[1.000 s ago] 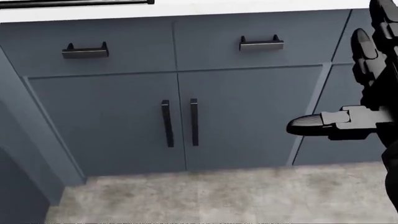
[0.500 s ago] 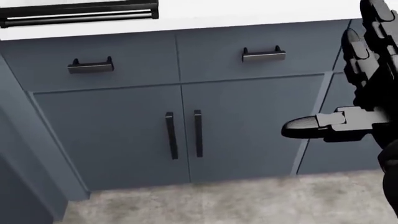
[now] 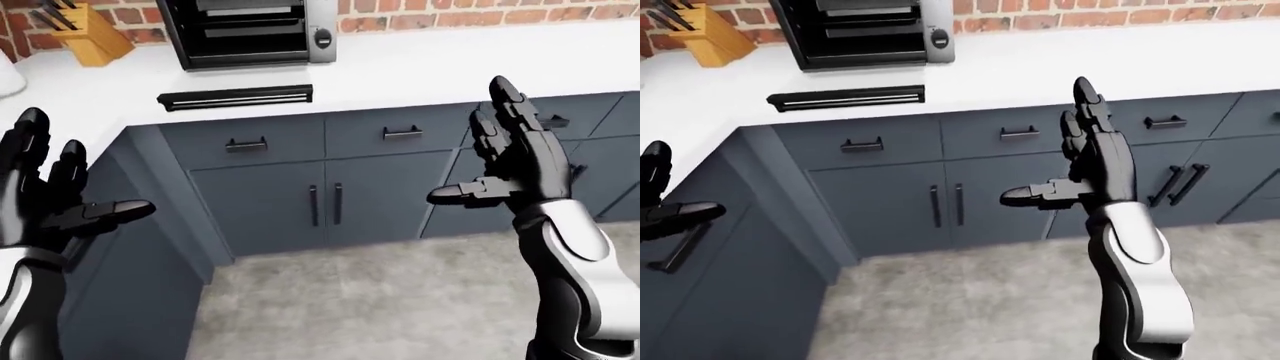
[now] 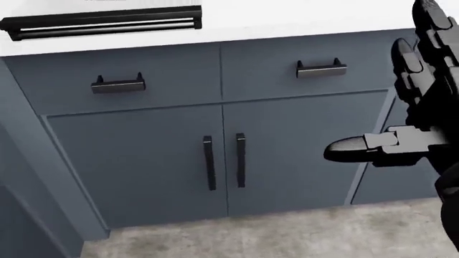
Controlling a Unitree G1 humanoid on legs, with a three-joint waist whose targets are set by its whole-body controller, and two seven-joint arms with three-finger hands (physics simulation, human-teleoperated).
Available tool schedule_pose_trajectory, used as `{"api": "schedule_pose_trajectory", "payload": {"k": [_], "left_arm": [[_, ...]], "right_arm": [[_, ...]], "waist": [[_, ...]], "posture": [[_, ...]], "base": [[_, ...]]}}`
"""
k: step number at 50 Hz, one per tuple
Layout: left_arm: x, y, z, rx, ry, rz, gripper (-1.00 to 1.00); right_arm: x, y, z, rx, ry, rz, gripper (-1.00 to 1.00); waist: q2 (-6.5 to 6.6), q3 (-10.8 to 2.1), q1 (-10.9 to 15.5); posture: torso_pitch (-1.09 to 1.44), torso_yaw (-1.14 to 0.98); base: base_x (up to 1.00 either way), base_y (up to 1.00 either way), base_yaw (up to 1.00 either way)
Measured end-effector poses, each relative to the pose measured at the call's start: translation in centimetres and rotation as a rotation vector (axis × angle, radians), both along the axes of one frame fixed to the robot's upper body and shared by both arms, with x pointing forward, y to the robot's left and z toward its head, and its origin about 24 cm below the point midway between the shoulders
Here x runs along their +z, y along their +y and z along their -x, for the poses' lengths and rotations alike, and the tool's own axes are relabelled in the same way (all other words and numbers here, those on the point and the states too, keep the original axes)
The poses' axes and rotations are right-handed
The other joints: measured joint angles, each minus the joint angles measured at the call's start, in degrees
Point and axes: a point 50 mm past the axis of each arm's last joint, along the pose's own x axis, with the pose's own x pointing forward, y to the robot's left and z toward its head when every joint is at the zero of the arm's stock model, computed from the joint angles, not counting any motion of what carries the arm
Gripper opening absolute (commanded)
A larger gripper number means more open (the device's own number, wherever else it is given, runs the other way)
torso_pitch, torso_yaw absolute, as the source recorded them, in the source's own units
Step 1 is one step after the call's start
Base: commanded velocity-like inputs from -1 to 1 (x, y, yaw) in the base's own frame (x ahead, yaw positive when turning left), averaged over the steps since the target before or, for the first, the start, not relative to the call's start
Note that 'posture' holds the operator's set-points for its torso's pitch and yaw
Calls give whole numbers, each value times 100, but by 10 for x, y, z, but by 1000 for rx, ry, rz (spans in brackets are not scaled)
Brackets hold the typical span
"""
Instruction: Close the toaster oven door.
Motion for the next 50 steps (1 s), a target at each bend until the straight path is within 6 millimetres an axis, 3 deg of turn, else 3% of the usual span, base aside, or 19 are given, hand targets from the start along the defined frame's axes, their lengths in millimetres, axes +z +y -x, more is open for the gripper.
{"api": "schedule_pose_trajectory", "payload": {"k": [6,9,16,20,22,24,26,31,35,36,39,41,47,49,50], "left_arm": [[4,-1,1,-4,-21,-11,100],[5,0,1,-4,-22,-12,100],[-1,-5,-2,-39,4,4,100],[6,-5,0,-30,-28,-12,100],[8,-5,0,-29,-37,-18,100],[7,-2,1,-17,-29,-11,100],[2,1,1,-1,-8,0,100],[6,-1,1,-6,-20,-10,100],[9,-1,2,-8,-32,-16,100],[8,-3,1,-15,-33,-8,100],[2,-7,-2,-42,-3,5,100],[2,-6,-2,-43,3,7,100],[10,-4,1,-29,-37,-12,100],[12,-4,1,-27,-43,-15,100],[11,-2,2,-20,-40,-11,100]], "right_arm": [[11,0,4,-4,-59,8,100],[10,1,4,3,-57,6,100],[3,-7,2,-41,-8,-3,100],[9,-4,5,-28,-43,4,100],[11,-3,4,-22,-50,6,100],[8,1,3,-2,-38,-2,100],[5,4,2,17,-16,-3,100],[11,2,3,6,-35,-1,100],[15,2,5,2,-59,0,100],[14,0,5,-6,-53,-1,100],[9,-5,4,-32,-18,-10,100],[10,-5,4,-36,-21,-11,100],[15,-3,6,-23,-40,-30,100],[16,-3,5,-20,-39,-33,100],[15,-1,5,-10,-34,-42,100]], "waist": [[-303,-11,17],[-552,-32,40],[-374,-30,-53],[-68,14,-76],[182,-21,-95],[109,21,-6],[130,27,29],[-158,12,33],[-562,-25,57],[-490,-20,1],[-505,-12,-78],[-435,-29,-78],[-12,-3,-106],[248,-70,-108],[170,-50,-64]], "posture": [[0,0],[0,0],[0,0],[0,0],[0,0],[0,0],[0,0],[0,0],[0,0],[0,0],[0,0],[0,0],[0,0],[0,0],[0,0]], "base": [[12,5,0],[12,4,0],[13,5,0],[15,5,0],[16,5,0],[18,4,0],[18,5,0],[17,5,0],[17,8,0],[18,9,0],[17,9,0],[17,9,0],[17,18,0],[17,21,0],[17,22,0]]}}
